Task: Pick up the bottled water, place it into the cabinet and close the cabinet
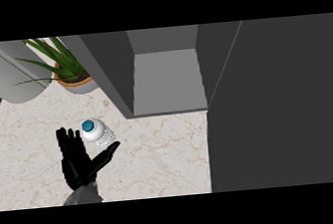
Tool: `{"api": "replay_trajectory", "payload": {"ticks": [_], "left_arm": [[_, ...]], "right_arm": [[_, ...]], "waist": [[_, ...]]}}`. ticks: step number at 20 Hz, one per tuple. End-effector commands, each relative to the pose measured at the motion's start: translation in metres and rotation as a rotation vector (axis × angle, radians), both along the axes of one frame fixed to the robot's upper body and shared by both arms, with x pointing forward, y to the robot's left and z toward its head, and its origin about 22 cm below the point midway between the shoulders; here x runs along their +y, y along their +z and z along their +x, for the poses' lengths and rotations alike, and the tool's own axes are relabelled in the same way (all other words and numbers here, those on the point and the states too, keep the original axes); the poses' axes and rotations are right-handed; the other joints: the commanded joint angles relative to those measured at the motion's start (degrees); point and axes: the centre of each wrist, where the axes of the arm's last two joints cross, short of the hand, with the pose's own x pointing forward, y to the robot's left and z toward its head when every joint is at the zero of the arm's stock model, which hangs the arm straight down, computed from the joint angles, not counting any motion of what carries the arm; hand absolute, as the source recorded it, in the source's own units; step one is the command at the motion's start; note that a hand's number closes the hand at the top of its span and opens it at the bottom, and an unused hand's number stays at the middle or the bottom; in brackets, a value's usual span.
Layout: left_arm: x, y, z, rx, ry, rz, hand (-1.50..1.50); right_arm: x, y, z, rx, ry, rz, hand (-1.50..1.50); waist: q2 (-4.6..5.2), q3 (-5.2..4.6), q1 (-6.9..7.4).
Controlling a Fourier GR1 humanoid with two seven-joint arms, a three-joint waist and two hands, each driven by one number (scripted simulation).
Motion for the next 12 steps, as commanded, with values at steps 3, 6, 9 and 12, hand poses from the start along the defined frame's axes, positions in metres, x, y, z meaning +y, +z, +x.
{"api": "replay_trajectory", "payload": {"ticks": [3, 6, 9, 12], "left_arm": [[-0.009, -0.006, 0.011, -0.086, -0.007, -0.051, -1.50], [-0.006, 0.002, 0.024, -0.114, -0.012, -0.067, 1.50], [-0.017, 0.003, 0.032, -0.108, -0.013, -0.052, 1.50], [-0.014, 0.006, 0.037, -0.133, 0.006, -0.049, 1.50]], "right_arm": [[-0.002, 0.025, -0.006, -0.065, 0.008, 0.021, -1.50], [-0.003, 0.034, -0.010, -0.054, 0.043, 0.011, -1.50], [0.005, 0.036, -0.009, -0.081, 0.015, 0.009, -1.50], [0.003, 0.035, -0.004, -0.069, 0.025, 0.002, -1.50]], "waist": [[-0.02, 0.01, -0.25], [-0.04, 0.02, -0.27], [-0.04, 0.00, -0.46], [0.01, 0.04, 0.30]]}}
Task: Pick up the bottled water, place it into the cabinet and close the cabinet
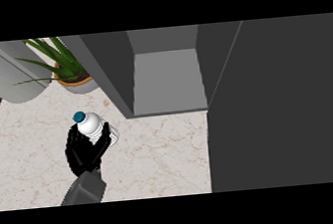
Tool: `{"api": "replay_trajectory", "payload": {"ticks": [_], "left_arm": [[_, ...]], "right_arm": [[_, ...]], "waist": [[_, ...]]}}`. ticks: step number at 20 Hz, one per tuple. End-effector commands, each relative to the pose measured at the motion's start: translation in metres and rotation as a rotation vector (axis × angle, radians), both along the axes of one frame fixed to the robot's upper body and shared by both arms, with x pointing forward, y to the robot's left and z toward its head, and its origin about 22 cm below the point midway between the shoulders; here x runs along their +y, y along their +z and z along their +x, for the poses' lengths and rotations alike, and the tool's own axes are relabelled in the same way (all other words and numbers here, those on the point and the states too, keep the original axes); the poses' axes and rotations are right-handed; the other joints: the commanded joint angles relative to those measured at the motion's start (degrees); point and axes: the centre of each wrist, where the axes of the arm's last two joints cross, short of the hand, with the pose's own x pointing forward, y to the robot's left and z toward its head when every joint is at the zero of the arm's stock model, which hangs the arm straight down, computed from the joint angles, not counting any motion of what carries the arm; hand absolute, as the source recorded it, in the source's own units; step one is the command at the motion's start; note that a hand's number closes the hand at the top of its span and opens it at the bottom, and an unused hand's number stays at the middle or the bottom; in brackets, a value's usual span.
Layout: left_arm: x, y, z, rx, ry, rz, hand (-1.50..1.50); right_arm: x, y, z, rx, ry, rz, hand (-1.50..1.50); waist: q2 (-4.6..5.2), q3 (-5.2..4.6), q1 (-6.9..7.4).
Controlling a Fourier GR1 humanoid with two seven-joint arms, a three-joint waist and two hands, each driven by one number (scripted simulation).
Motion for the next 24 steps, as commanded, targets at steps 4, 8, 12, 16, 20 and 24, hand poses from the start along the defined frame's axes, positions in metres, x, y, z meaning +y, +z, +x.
{"api": "replay_trajectory", "payload": {"ticks": [4, 8, 12, 16, 20, 24], "left_arm": [[0.003, -0.003, -0.003, -0.041, -0.152, 0.029, 1.50], [-0.004, -0.010, -0.016, -0.046, -0.476, 0.046, 1.50], [0.005, 0.001, -0.016, -0.131, -0.425, 0.096, 1.50], [-0.015, 0.028, 0.014, -0.175, -0.481, 0.050, 1.50], [-0.025, 0.048, 0.003, -0.196, -0.534, 0.108, 1.50], [-0.060, 0.066, -0.008, -0.230, -0.609, 0.103, 1.50]], "right_arm": [[-0.004, 0.016, 0.000, -0.055, 0.027, 0.026, -1.50], [0.004, 0.012, 0.003, -0.052, 0.020, 0.018, -1.50], [0.006, 0.026, 0.000, -0.062, 0.015, 0.042, -1.50], [0.006, 0.028, 0.003, -0.077, 0.010, 0.043, -1.50], [0.003, 0.015, 0.003, -0.067, -0.027, 0.024, -1.50], [0.006, 0.027, 0.003, -0.077, -0.006, 0.017, -1.50]], "waist": [[-0.23, 0.08, 0.38], [-0.31, 0.06, 0.43], [-0.42, 0.12, 1.03], [-0.29, 0.10, 0.95], [-0.65, 0.19, 1.64], [-0.62, 0.17, 1.73]]}}
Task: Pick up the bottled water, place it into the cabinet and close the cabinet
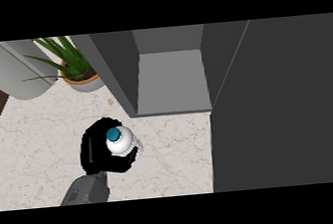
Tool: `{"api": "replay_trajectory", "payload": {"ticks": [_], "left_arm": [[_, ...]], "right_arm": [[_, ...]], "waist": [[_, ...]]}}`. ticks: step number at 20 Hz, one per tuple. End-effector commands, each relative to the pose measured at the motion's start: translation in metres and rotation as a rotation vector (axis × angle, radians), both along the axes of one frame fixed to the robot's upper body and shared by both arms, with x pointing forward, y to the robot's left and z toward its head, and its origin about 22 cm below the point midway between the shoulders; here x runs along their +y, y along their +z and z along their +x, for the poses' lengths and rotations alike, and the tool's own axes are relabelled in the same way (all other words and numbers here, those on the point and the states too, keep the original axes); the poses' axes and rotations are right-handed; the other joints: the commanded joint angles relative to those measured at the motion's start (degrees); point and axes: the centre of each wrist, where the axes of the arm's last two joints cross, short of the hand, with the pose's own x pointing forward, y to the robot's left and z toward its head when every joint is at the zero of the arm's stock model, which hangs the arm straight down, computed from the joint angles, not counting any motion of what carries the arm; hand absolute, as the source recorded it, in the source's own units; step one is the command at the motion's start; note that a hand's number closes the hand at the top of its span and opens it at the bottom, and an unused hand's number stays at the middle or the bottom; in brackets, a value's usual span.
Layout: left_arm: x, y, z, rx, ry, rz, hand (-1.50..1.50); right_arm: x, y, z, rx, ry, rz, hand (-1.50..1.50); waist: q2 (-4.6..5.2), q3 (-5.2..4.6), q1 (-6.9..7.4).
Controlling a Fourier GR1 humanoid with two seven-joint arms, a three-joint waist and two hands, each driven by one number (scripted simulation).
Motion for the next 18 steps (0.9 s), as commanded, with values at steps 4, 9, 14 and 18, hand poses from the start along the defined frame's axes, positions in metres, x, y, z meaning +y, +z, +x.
{"api": "replay_trajectory", "payload": {"ticks": [4, 9, 14, 18], "left_arm": [[-0.060, 0.073, -0.001, -0.062, -0.092, -0.005, 1.50], [-0.092, 0.124, -0.001, -0.084, -0.139, 0.038, 1.50], [-0.120, 0.154, -0.006, -0.054, -0.128, 0.058, 1.50], [-0.142, 0.190, -0.013, -0.040, -0.116, 0.097, 1.50]], "right_arm": [[0.003, 0.015, 0.007, -0.070, 0.008, 0.012, -1.50], [0.007, 0.015, 0.020, -0.083, 0.022, 0.044, -1.50], [0.008, 0.017, 0.014, -0.068, 0.031, 0.036, -1.50], [-0.006, 0.019, 0.018, -0.088, 0.033, 0.026, -1.50]], "waist": [[-0.08, 0.02, -0.12], [0.31, -0.01, -0.01], [0.27, -0.05, -1.00], [0.20, 0.01, -0.56]]}}
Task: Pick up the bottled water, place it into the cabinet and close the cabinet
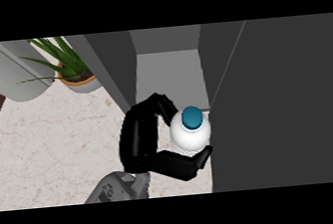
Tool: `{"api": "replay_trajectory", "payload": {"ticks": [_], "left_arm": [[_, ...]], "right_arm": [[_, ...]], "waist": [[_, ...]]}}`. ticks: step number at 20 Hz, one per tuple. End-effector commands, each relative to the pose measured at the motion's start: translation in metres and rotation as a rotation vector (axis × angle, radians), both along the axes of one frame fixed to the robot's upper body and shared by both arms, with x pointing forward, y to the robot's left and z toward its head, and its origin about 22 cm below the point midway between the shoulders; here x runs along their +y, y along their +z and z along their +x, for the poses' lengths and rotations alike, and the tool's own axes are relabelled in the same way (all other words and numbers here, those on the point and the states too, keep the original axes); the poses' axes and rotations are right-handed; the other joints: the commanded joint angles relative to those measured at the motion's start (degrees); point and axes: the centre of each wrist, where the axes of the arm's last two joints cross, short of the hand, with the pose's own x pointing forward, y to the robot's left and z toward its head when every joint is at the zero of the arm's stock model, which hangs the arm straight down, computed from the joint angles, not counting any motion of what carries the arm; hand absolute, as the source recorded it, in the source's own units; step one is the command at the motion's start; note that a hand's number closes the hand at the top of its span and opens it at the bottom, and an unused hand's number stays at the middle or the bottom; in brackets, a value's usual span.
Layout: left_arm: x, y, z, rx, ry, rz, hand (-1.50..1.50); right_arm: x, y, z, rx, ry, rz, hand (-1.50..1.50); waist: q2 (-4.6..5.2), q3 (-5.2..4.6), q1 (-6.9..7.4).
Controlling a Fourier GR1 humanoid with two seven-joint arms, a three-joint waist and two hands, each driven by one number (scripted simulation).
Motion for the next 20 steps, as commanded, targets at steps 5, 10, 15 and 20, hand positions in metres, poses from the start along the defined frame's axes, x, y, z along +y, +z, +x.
{"api": "replay_trajectory", "payload": {"ticks": [5, 10, 15, 20], "left_arm": [[-0.032, 0.045, 0.026, -0.012, 0.106, 0.028, 1.50], [-0.043, 0.060, 0.052, -0.016, 0.158, 0.088, 1.50], [-0.045, 0.051, 0.068, 0.027, 0.184, 0.151, 1.50], [-0.041, 0.033, 0.084, 0.015, 0.203, 0.195, 1.50]], "right_arm": [[0.003, 0.033, 0.005, -0.051, 0.021, 0.007, -1.50], [-0.010, 0.023, 0.008, -0.073, 0.010, 0.001, -1.50], [0.002, 0.027, 0.007, -0.051, -0.003, 0.036, -1.50], [-0.017, 0.019, 0.008, -0.054, 0.015, 0.008, -1.50]], "waist": [[0.26, -0.05, -0.82], [0.25, -0.02, -0.97], [0.29, -0.05, -0.77], [0.38, -0.04, -0.90]]}}
